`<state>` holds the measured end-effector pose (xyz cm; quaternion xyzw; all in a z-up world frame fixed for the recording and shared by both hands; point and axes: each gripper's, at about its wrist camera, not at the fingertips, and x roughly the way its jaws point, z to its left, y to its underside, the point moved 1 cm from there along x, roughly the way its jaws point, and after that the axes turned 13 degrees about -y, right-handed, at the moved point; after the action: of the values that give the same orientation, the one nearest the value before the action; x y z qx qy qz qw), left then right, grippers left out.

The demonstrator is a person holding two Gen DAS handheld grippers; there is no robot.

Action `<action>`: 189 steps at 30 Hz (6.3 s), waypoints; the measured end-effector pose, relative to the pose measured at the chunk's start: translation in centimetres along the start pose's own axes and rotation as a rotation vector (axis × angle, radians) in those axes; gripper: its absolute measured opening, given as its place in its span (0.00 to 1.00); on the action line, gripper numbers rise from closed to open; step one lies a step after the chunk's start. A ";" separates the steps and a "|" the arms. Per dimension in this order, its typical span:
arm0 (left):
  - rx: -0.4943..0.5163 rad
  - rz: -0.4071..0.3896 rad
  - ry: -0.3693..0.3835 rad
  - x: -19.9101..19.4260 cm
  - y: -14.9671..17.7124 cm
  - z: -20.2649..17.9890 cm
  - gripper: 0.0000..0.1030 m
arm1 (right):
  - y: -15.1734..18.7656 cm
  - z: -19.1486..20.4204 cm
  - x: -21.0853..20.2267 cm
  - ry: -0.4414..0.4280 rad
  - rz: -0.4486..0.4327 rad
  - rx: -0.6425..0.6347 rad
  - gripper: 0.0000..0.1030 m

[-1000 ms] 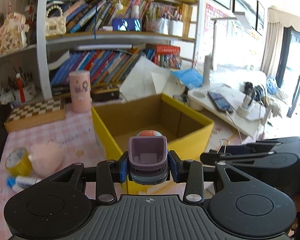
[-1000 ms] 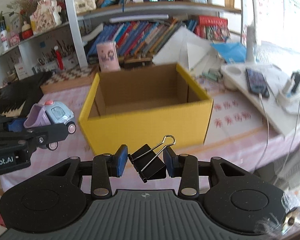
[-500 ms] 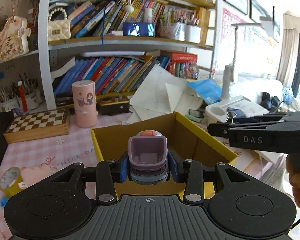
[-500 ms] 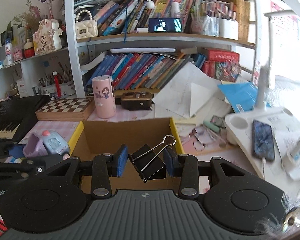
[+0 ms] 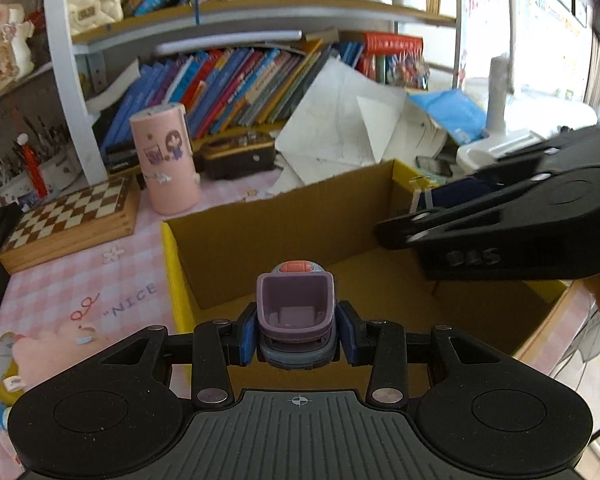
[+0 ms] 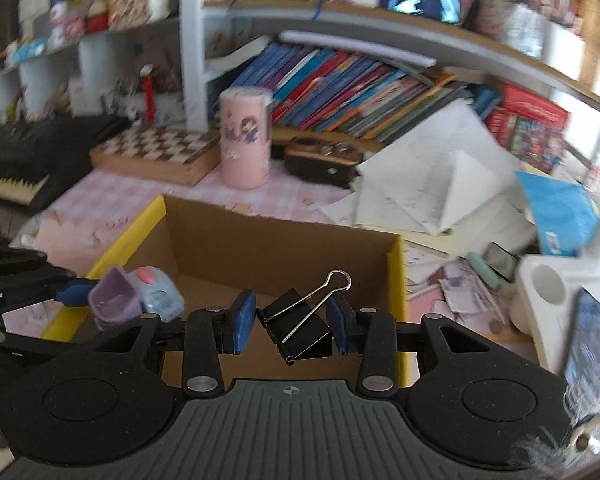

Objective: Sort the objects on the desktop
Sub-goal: 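Open the right tool over the box while the left releases the toy car inside, then withdraw both tools from the box back toward the table objects, then lower the left tool onto the small white-red box and close it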

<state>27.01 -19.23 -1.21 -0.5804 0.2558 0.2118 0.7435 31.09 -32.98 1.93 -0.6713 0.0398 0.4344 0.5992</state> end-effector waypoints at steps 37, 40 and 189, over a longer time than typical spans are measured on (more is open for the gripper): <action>0.039 -0.044 -0.119 -1.6 0.1 0.4 0.66 | -0.5 -3.0 5.7 -0.110 0.200 0.013 0.46; 0.020 -0.067 -0.130 -2.9 0.3 1.1 0.70 | -0.6 -2.4 3.8 -0.082 0.125 0.021 0.46; -0.466 0.267 -0.334 1.9 13.4 23.9 0.43 | -0.9 23.2 11.7 -0.262 0.015 -0.055 0.36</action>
<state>23.52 7.21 -7.83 -0.6535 0.1488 0.4530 0.5879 26.39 -7.79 -2.50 -0.6247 -0.0458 0.5236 0.5775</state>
